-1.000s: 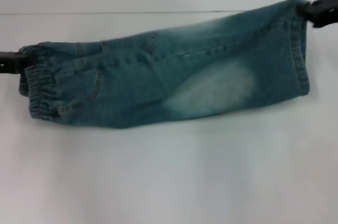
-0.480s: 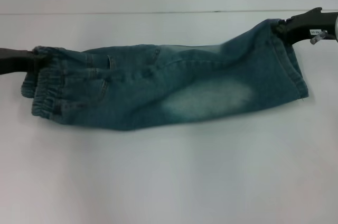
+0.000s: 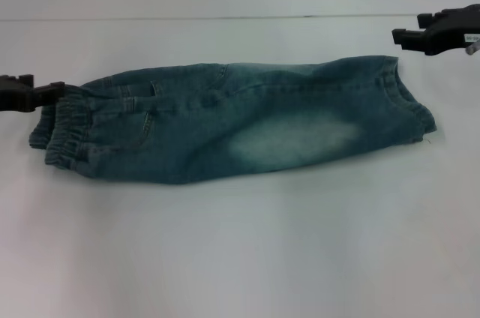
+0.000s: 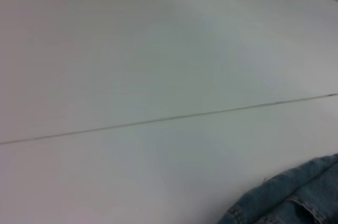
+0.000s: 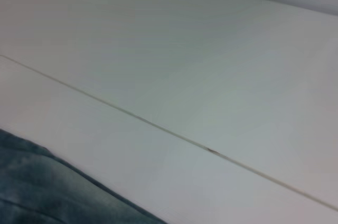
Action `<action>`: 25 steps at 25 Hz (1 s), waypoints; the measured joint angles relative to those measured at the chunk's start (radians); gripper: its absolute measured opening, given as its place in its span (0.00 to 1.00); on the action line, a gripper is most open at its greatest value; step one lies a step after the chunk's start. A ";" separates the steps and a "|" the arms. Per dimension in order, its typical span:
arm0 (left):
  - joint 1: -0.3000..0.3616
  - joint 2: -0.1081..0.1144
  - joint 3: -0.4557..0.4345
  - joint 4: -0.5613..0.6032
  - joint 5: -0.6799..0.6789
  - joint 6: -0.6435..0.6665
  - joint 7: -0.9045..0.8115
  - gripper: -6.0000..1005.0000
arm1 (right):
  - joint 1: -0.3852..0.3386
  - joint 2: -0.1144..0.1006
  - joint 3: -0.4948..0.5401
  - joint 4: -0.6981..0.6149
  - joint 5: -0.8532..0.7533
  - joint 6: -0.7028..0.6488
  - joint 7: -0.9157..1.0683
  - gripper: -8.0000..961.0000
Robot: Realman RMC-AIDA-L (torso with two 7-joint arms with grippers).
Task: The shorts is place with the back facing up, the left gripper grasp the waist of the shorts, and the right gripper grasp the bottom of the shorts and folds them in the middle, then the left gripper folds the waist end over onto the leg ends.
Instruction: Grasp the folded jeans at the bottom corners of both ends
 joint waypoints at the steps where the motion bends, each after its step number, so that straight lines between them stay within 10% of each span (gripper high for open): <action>1: 0.009 0.002 -0.002 0.007 -0.011 0.009 0.010 0.57 | -0.007 0.002 0.006 -0.012 0.016 -0.019 -0.012 0.41; 15: 0.201 -0.008 -0.137 0.053 -0.205 0.312 0.328 0.86 | -0.211 0.013 0.003 0.067 0.538 -0.338 -0.491 0.95; 25: 0.249 -0.021 -0.162 -0.020 -0.184 0.363 0.449 0.90 | -0.260 0.013 0.003 0.355 0.560 -0.552 -0.904 0.96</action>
